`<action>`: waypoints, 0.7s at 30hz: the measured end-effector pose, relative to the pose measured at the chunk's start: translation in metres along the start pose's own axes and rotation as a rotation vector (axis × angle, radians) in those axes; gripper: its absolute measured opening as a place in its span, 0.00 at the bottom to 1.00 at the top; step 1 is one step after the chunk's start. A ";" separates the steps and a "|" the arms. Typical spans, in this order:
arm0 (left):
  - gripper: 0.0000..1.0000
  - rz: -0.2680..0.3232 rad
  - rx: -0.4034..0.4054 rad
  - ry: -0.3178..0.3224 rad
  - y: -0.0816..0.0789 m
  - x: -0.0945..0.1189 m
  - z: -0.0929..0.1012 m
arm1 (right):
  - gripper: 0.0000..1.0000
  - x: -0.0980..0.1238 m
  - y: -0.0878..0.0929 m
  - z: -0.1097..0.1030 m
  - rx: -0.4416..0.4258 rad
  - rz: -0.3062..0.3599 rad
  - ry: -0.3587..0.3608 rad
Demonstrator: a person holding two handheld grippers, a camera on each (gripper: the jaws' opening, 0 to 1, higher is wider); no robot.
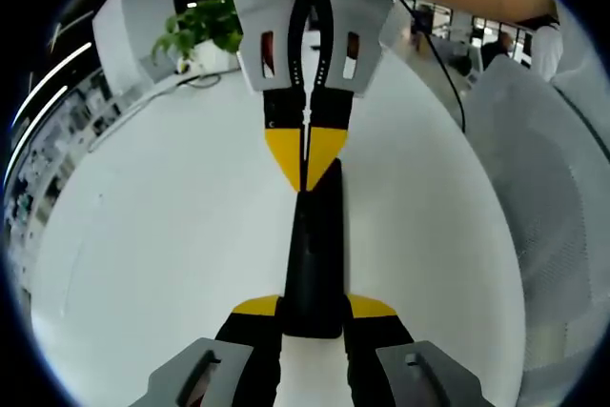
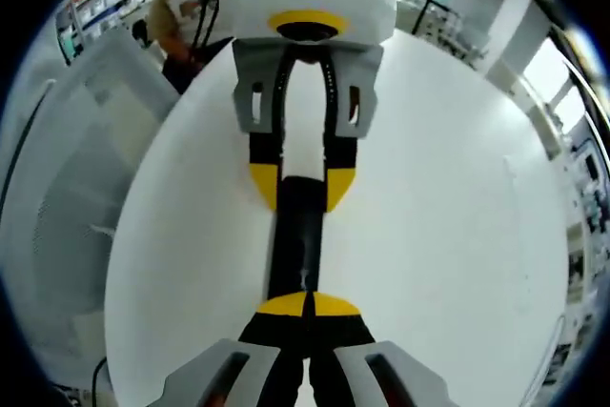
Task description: Press the specified remote control buttons in sequence, fully releasing each button before pressing the next.
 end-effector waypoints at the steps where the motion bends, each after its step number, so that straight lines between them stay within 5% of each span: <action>1: 0.24 0.001 0.000 0.001 0.000 0.000 0.000 | 0.00 0.000 -0.001 0.001 0.000 0.001 0.000; 21: 0.24 0.005 0.001 0.003 0.000 0.000 0.001 | 0.00 -0.011 -0.003 0.012 0.020 -0.013 -0.059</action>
Point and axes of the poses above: the point that each gripper's makers call its tool centre point, and the gripper's own axes: x roughly backward along the fingers, z roughly to its right, y roughly out of its underside, the point moved 8 cm from there along x, roughly backward along the fingers, and after that the axes turned 7 degrees about x, right-handed, at the moved point
